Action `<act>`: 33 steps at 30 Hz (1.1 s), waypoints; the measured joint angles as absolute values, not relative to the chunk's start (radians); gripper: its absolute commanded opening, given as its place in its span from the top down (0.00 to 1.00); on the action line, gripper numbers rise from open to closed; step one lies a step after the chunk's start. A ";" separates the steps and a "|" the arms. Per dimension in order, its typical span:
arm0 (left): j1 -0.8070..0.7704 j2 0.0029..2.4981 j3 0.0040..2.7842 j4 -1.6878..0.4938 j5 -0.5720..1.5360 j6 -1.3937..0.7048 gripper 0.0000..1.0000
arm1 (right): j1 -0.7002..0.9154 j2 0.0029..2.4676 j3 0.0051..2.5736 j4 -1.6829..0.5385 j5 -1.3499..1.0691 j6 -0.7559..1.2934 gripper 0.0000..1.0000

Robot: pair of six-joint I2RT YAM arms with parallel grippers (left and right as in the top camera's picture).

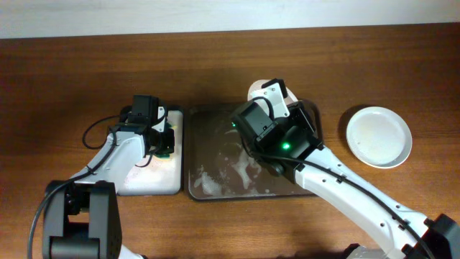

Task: Clean dirty plates on tray and stack at the side

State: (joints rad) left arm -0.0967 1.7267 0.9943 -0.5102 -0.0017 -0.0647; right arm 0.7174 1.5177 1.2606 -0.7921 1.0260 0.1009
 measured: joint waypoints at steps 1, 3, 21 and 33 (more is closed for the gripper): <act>-0.097 1.727 0.994 -0.511 -0.002 -0.062 0.43 | 0.717 1.518 1.261 -0.792 1.040 0.101 0.96; -0.096 1.727 0.994 -0.510 -0.002 -0.061 0.36 | 0.717 1.518 1.261 -0.792 1.050 0.101 0.96; -0.096 1.388 1.013 -0.696 0.001 -0.067 0.01 | 0.701 1.517 1.261 -0.769 0.952 0.102 0.96; -0.095 1.388 1.013 -0.707 0.001 -0.068 0.01 | -0.278 1.547 1.264 -0.867 0.162 0.356 0.96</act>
